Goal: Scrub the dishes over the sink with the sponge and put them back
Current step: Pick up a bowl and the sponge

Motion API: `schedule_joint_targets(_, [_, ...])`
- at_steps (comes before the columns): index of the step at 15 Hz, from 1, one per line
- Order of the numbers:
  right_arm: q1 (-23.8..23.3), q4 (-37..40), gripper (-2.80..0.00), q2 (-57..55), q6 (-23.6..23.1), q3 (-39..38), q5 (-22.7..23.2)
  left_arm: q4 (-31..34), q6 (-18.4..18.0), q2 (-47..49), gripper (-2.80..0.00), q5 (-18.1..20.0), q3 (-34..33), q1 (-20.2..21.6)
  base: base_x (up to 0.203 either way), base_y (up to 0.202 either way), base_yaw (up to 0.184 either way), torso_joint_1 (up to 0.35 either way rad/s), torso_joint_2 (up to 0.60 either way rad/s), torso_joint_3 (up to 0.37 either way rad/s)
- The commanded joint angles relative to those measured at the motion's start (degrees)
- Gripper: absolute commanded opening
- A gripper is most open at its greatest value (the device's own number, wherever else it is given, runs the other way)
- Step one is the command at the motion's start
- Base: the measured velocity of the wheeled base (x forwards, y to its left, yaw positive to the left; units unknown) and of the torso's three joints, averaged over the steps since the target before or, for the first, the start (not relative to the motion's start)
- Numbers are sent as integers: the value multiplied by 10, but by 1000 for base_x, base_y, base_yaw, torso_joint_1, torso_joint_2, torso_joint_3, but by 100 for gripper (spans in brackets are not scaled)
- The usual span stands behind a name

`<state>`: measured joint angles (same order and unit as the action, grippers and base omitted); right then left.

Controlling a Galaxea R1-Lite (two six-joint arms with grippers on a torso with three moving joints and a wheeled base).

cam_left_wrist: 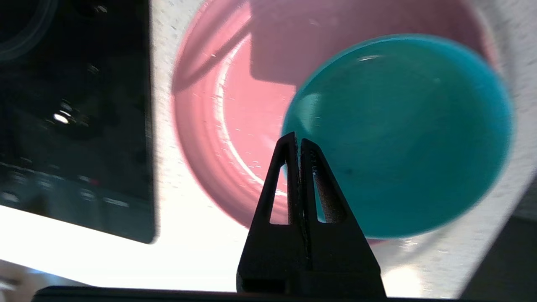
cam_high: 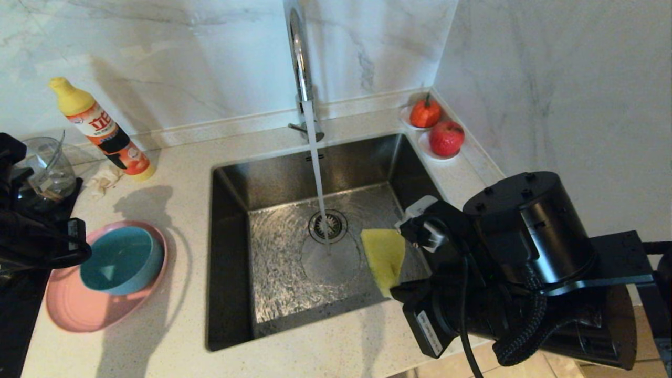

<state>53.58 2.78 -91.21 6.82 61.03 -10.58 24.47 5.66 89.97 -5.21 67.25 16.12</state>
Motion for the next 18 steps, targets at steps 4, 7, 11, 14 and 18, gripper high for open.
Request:
schedule_joint_targets(4, [0, 0, -280, -2, -1, 2, -1, 9, 38, 20, -280, 15, 16, 24, 0, 0, 0, 0, 0, 0])
schedule_joint_targets(7, [0, 0, -280, -4, -1, 0, -1, 9, 77, 16, -280, 47, 25, 26, 0, 0, 0, 0, 0, 0])
schedule_joint_targets(11, [-1, 0, -280, -4, 1, -2, -1, 30, 119, 13, 0, 97, 43, 26, 0, 0, 0, 0, 0, 0])
schedule_joint_targets(14, [-1, 0, -280, -4, 0, -1, -1, 55, 122, 25, 0, 101, 51, 27, 0, 0, 0, 0, 0, 0])
schedule_joint_targets(18, [-2, 0, -280, -5, -1, 2, -1, 72, 122, 39, 0, 101, 55, 41, 0, 0, 0, 0, 0, 0])
